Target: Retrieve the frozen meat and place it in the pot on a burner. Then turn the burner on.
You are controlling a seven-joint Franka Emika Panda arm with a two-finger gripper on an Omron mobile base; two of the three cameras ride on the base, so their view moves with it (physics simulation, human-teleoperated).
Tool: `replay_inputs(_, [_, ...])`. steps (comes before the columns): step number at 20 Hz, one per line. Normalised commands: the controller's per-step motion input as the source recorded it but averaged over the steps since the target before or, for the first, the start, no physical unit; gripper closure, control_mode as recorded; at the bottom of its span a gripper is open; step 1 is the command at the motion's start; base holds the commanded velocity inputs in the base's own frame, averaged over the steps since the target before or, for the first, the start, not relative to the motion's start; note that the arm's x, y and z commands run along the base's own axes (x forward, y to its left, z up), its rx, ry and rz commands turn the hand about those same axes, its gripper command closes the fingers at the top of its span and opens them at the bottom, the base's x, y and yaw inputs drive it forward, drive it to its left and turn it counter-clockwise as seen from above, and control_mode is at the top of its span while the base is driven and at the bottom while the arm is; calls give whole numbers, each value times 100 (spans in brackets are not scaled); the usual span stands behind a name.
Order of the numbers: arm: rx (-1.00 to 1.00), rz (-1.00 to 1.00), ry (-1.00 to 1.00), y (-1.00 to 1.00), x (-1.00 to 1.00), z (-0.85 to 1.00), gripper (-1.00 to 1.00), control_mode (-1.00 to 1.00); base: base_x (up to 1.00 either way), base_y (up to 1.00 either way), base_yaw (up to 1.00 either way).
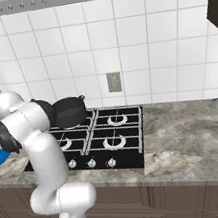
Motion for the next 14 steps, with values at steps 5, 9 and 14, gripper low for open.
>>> replay_inputs(5, [0, 13, 5, 30, 0, -1, -100, -100, 0, 0, 0])
replay_inputs(9, [0, 11, 6, 30, 3, -12, -100, -100, 0, 0, 0])
replay_inputs(14, [0, 6, 9, 31, 1, -15, -100, -100, 0, 0, 0])
